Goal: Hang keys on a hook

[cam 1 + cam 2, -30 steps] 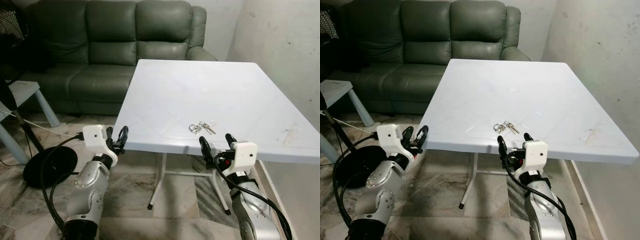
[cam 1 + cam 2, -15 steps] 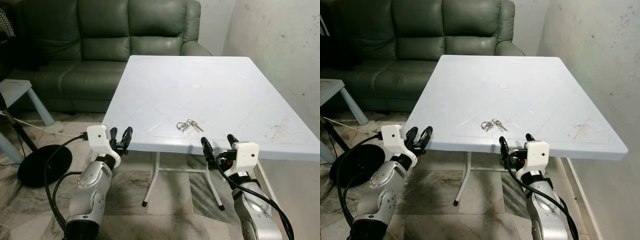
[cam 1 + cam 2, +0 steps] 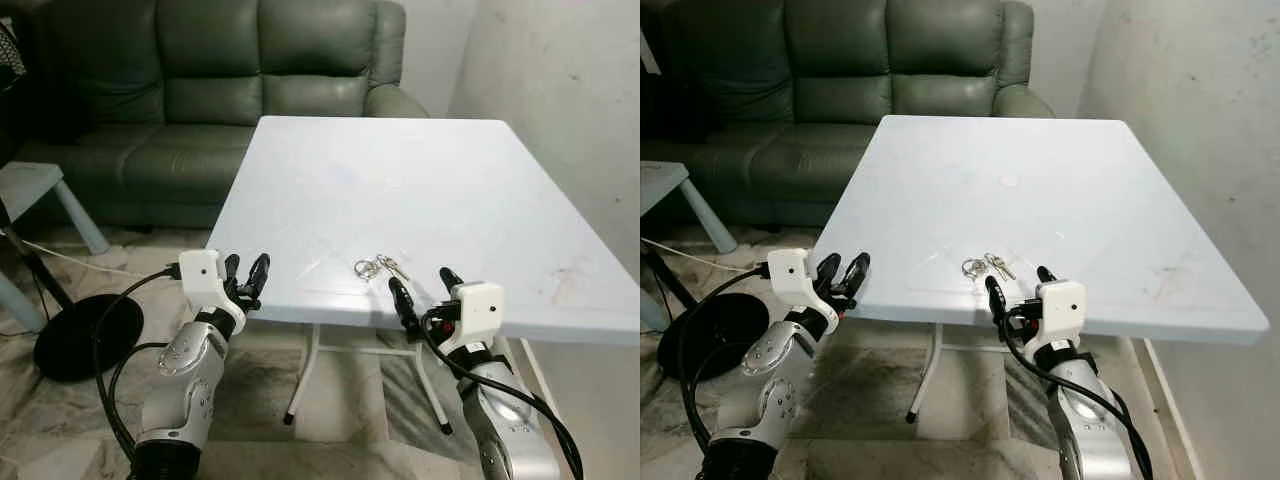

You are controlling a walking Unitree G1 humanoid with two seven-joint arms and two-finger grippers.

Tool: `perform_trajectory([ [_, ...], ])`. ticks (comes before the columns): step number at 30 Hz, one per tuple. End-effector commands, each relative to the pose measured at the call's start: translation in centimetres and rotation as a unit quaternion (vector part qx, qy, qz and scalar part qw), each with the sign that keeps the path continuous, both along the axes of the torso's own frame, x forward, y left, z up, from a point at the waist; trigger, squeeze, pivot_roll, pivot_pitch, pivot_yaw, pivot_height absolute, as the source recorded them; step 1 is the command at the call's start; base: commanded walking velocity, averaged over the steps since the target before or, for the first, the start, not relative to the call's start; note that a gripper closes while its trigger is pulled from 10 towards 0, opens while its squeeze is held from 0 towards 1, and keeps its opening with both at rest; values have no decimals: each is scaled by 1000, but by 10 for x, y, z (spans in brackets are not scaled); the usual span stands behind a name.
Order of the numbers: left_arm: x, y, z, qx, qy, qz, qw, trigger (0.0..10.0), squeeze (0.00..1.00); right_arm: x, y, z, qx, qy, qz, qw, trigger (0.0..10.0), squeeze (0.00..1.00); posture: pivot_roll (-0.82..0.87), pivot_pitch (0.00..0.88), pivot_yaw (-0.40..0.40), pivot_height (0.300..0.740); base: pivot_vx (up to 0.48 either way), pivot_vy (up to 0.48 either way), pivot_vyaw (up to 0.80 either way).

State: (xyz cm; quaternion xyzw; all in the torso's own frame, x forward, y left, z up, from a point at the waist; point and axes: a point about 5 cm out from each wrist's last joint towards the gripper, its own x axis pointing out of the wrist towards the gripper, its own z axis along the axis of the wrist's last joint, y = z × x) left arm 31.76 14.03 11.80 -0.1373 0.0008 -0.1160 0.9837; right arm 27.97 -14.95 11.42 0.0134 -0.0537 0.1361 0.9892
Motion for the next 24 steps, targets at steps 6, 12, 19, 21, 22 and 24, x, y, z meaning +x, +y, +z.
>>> perform_trajectory([
  [6,1,0,5,8,-9,-5,1000,10000,0,1,2,7,-4,-10,10,1000,10000,0,150,0,10,736,313,0,0],
  [12,1,-1,5,13,-11,5,1000,10000,0,1,1,6,-7,-9,12,1000,10000,0,152,0,7,736,49,0,0],
  [19,1,-2,5,18,-13,9,1000,10000,0,3,1,5,-9,-3,21,1000,10000,0,157,0,3,736,0,0,0],
  [21,1,-2,5,19,-14,8,1000,10000,0,4,1,5,-11,-1,24,1000,10000,0,157,0,3,736,0,0,0],
  [22,1,-3,5,19,-14,8,1000,10000,0,5,1,5,-10,5,28,1000,10000,0,155,0,4,736,0,0,0],
  [24,0,-3,6,18,-15,6,1000,10000,0,6,1,5,-10,6,32,999,10000,0,155,0,4,736,0,0,0],
])
